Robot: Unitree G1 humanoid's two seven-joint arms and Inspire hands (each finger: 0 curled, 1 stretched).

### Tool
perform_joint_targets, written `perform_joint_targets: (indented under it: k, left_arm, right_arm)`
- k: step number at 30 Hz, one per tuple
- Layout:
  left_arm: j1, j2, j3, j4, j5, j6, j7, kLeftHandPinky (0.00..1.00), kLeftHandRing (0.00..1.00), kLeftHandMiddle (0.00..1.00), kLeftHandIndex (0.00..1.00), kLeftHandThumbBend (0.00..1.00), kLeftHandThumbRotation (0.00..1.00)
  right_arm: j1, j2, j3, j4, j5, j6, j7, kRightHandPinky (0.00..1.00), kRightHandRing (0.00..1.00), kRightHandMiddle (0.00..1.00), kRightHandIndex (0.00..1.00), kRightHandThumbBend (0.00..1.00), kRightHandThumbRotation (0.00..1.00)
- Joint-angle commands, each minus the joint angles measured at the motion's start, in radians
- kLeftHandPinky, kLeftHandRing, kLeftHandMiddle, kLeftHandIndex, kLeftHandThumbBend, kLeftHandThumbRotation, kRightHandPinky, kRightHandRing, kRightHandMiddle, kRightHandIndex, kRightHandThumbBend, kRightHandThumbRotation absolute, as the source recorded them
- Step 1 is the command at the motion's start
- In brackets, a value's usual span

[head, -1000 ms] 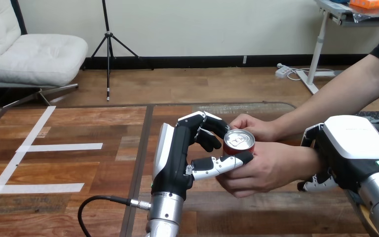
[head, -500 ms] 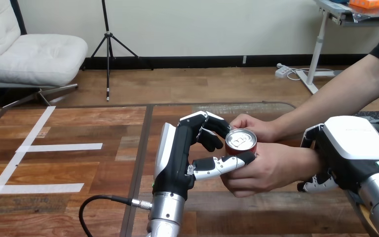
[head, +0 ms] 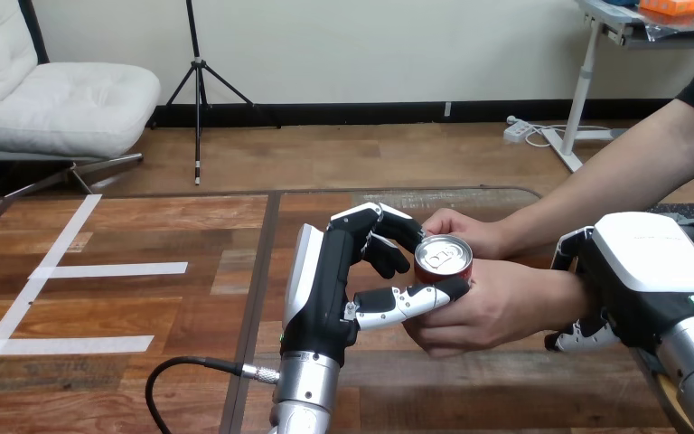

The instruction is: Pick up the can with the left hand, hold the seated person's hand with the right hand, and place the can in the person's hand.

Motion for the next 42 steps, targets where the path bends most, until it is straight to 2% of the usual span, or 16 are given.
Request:
perform_joint_targets:
  k: [1, 3, 7, 11, 15, 20, 24, 34, 42]
  left_arm:
    - [-0.064, -0.09, 0.007, -0.043, 0.008, -0.015, 0.015, 0.39, 0.46, 0.49, 0.5, 0.56, 0.0]
    - [-0.064, -0.087, 0.005, -0.047, 0.008, -0.006, 0.006, 0.47, 0.55, 0.58, 0.58, 0.6, 0.0]
    - [-0.058, -0.078, -0.005, -0.068, 0.005, 0.035, -0.033, 0.59, 0.66, 0.68, 0.7, 0.65, 0.0]
    - [-0.056, -0.067, -0.013, -0.085, 0.024, 0.067, -0.044, 0.75, 0.81, 0.83, 0.85, 0.71, 0.0]
    - [-0.053, -0.059, -0.019, -0.101, 0.041, 0.09, -0.047, 0.83, 0.88, 0.9, 0.93, 0.74, 0.02]
    - [-0.049, -0.056, -0.022, -0.113, 0.057, 0.105, -0.045, 0.93, 0.96, 0.97, 0.98, 0.75, 0.06]
    - [-0.047, -0.052, -0.027, -0.123, 0.077, 0.123, -0.039, 0.97, 0.98, 0.99, 0.99, 0.75, 0.1]
    - [-0.046, -0.043, -0.032, -0.134, 0.115, 0.148, -0.034, 1.0, 1.0, 1.0, 1.0, 0.74, 0.22]
    - [-0.046, -0.04, -0.029, -0.136, 0.122, 0.164, -0.05, 1.0, 1.0, 1.0, 1.0, 0.79, 0.37]
  right_arm:
    - [-0.033, -0.018, -0.032, 0.02, 0.014, -0.004, -0.019, 0.25, 0.32, 0.4, 0.46, 0.9, 0.0]
    - [-0.032, -0.02, -0.032, 0.021, 0.012, -0.004, -0.02, 0.24, 0.32, 0.4, 0.46, 0.89, 0.0]
    - [-0.031, -0.022, -0.036, 0.022, 0.02, -0.013, -0.019, 0.25, 0.32, 0.4, 0.46, 0.87, 0.0]
    - [-0.029, -0.024, -0.038, 0.023, 0.022, -0.02, -0.023, 0.26, 0.33, 0.41, 0.46, 0.86, 0.0]
    - [-0.027, -0.022, -0.041, 0.017, 0.021, -0.012, -0.015, 0.27, 0.34, 0.41, 0.46, 0.85, 0.0]
    - [-0.025, -0.024, -0.043, 0.016, 0.018, -0.013, -0.016, 0.28, 0.35, 0.42, 0.46, 0.85, 0.0]
    - [-0.023, -0.025, -0.045, 0.013, 0.021, -0.012, -0.01, 0.28, 0.35, 0.42, 0.46, 0.85, 0.0]
    - [-0.02, -0.023, -0.05, 0.007, 0.026, -0.011, -0.005, 0.29, 0.35, 0.42, 0.46, 0.86, 0.0]
    - [-0.023, -0.027, -0.047, 0.008, 0.022, -0.01, 0.0, 0.27, 0.34, 0.41, 0.47, 0.87, 0.0]
